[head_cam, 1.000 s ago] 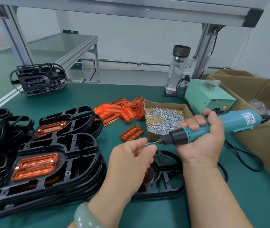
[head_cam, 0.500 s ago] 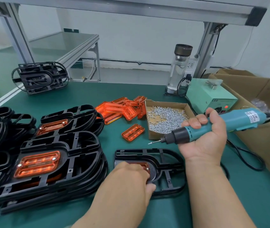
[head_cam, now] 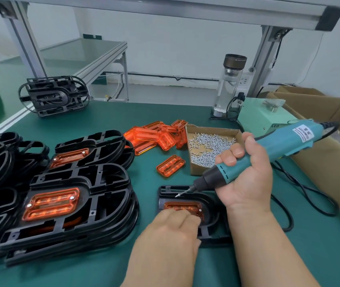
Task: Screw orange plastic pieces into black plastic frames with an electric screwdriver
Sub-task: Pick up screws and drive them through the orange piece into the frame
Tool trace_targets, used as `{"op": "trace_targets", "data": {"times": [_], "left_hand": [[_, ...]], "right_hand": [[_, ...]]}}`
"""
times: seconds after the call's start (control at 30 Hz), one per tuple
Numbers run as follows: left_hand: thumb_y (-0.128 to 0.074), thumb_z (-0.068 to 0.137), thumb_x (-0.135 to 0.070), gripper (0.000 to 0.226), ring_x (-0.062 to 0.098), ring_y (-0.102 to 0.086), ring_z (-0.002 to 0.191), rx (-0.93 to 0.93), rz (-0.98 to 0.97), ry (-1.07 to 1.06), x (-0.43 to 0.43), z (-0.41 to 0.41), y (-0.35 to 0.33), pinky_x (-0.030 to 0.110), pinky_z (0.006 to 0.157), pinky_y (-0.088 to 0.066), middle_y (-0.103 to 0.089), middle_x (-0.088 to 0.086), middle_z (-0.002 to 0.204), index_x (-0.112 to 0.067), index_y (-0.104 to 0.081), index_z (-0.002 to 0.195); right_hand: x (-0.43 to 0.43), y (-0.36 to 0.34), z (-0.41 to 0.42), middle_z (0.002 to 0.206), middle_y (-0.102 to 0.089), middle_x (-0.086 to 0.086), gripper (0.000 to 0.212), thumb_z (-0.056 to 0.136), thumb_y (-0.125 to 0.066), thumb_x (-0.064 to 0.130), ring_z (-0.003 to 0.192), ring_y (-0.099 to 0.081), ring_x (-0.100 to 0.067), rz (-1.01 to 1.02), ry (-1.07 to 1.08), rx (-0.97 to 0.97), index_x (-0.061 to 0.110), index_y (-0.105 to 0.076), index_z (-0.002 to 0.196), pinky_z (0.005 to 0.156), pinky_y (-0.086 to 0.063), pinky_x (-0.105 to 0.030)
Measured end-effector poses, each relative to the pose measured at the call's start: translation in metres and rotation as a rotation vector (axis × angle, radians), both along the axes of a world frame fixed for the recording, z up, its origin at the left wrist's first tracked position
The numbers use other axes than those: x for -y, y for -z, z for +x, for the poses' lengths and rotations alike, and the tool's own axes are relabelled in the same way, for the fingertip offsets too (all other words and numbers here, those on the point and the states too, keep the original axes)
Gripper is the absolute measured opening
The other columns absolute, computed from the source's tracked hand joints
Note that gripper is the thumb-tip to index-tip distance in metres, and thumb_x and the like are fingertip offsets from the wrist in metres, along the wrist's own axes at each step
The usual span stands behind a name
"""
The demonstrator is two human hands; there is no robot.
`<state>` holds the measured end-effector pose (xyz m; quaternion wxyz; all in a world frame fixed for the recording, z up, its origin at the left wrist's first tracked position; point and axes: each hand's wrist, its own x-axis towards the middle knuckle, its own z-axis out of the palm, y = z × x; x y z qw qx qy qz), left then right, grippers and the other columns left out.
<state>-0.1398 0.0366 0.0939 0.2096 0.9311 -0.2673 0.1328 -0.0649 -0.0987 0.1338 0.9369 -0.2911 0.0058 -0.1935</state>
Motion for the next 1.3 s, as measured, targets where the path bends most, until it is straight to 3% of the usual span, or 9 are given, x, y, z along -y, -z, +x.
{"op": "trace_targets", "data": {"times": [0.1,0.23,0.33,0.47,0.67,0.77,0.9,1.03,1.3], "left_hand": [[-0.093,0.024,-0.021,0.044,0.009,-0.066,0.060,0.019,-0.017,-0.043,-0.003,-0.004,0.001,0.021,0.038,-0.049,-0.067,-0.010,0.064,-0.022,-0.073,0.063],[-0.063,0.056,-0.020,0.014,0.008,-0.065,0.058,0.019,-0.043,-0.061,-0.002,-0.006,-0.001,0.019,0.035,-0.047,-0.066,-0.010,0.063,-0.022,-0.074,0.064],[-0.036,0.065,-0.019,0.039,0.007,-0.065,0.058,0.029,-0.020,-0.091,0.001,-0.008,0.000,0.017,0.036,-0.046,-0.067,-0.011,0.064,-0.022,-0.075,0.066],[-0.033,0.063,-0.021,0.042,0.006,-0.065,0.058,0.086,0.023,-0.123,0.001,-0.008,-0.001,0.016,0.035,-0.045,-0.067,-0.013,0.063,-0.024,-0.076,0.066],[-0.036,0.063,-0.022,0.040,0.007,-0.065,0.057,0.133,0.035,-0.133,0.001,-0.008,0.001,0.019,0.035,-0.046,-0.067,-0.011,0.062,-0.023,-0.075,0.065],[-0.063,0.057,-0.024,0.014,0.007,-0.065,0.057,0.133,0.023,-0.107,0.000,-0.008,-0.001,0.018,0.034,-0.045,-0.066,-0.012,0.061,-0.023,-0.075,0.064],[-0.074,0.041,-0.022,0.023,0.007,-0.064,0.056,0.079,0.017,-0.103,0.000,-0.009,-0.001,0.016,0.032,-0.043,-0.066,-0.012,0.061,-0.024,-0.074,0.064],[-0.092,0.021,-0.025,0.046,0.007,-0.064,0.056,0.044,0.051,-0.106,0.000,-0.008,-0.001,0.016,0.032,-0.042,-0.066,-0.012,0.062,-0.025,-0.074,0.064],[-0.087,0.021,-0.017,0.039,0.013,-0.059,0.050,0.038,0.034,-0.094,0.002,-0.004,-0.002,0.017,0.030,-0.040,-0.058,-0.009,0.053,-0.021,-0.068,0.055]], "right_hand": [[-0.006,0.000,-0.001,0.055,-0.046,0.008,0.006,0.092,-0.053,0.015,0.042,-0.043,-0.006,-0.083,0.001,0.011,0.020,-0.052,0.088,0.050,-0.040,-0.019],[-0.018,0.001,-0.004,0.054,-0.045,0.004,0.006,0.082,-0.055,0.013,0.041,-0.043,-0.011,-0.241,0.031,0.058,0.017,-0.055,0.087,0.048,-0.040,-0.020],[-0.024,0.001,-0.006,0.054,-0.045,0.003,0.007,0.082,-0.054,0.010,0.041,-0.043,-0.012,-0.322,0.033,0.103,0.016,-0.057,0.086,0.047,-0.040,-0.021],[-0.026,0.000,-0.006,0.054,-0.045,0.002,0.009,0.083,-0.054,0.009,0.041,-0.042,-0.012,-0.357,0.034,0.107,0.017,-0.058,0.084,0.047,-0.039,-0.020],[-0.026,-0.002,-0.008,0.054,-0.045,0.002,0.008,0.082,-0.053,0.009,0.040,-0.043,-0.012,-0.357,0.001,0.117,0.015,-0.057,0.085,0.046,-0.039,-0.022],[-0.027,-0.001,-0.008,0.054,-0.044,0.002,0.008,0.082,-0.053,0.009,0.041,-0.042,-0.012,-0.375,-0.006,0.116,0.015,-0.057,0.086,0.048,-0.038,-0.021],[-0.032,-0.002,-0.008,0.054,-0.042,0.000,0.013,0.078,-0.058,0.010,0.041,-0.041,-0.015,-0.423,-0.018,0.115,0.022,-0.063,0.078,0.047,-0.037,-0.022],[-0.034,-0.002,-0.008,0.054,-0.043,-0.001,0.013,0.076,-0.062,0.013,0.041,-0.041,-0.015,-0.466,-0.057,0.147,0.015,-0.059,0.088,0.048,-0.038,-0.022],[-0.048,-0.008,-0.004,0.052,-0.050,0.007,0.017,0.077,-0.064,0.019,0.040,-0.044,-0.012,-0.682,-0.313,0.355,0.031,-0.067,0.088,0.050,-0.040,-0.021]]}}
